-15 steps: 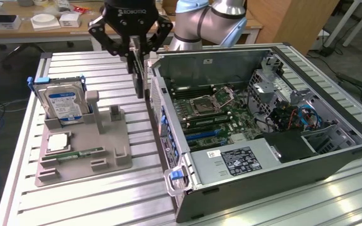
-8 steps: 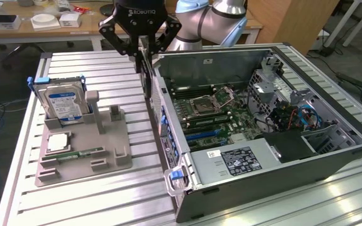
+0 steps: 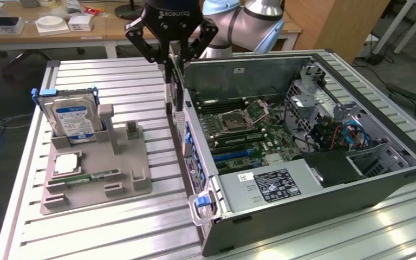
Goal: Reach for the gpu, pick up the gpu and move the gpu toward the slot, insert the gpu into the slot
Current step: 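Pick up the gpu and move the gpu toward the slot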
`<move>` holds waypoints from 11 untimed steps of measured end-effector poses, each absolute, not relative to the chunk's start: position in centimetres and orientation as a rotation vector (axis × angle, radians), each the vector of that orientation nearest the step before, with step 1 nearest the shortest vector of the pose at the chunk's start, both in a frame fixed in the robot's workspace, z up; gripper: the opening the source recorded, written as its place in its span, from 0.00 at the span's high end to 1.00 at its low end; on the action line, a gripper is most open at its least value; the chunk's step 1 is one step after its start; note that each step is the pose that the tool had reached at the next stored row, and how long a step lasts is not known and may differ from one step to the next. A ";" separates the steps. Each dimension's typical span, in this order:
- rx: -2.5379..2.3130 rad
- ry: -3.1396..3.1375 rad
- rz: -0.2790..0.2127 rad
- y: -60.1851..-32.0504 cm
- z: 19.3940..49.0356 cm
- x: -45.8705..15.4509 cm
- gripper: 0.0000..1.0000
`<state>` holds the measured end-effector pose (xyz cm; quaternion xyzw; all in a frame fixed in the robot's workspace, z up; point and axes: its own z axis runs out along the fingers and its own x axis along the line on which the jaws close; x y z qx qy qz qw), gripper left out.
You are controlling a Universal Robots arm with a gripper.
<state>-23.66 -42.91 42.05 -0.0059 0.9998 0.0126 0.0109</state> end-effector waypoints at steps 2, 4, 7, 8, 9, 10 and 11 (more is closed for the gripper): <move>-0.019 3.119 0.039 -42.9 42.1 -23.1 0.73; -0.019 3.119 0.039 -42.9 42.0 -22.5 0.73; -0.018 3.119 0.039 -42.9 42.0 -21.6 0.73; -0.019 3.119 0.039 -42.9 42.0 -21.4 0.73; -0.019 3.119 0.039 -42.9 42.1 -21.1 0.73; -0.019 3.119 0.039 -42.9 42.0 -20.7 0.73; -0.019 3.119 0.039 -42.9 42.1 -20.4 0.73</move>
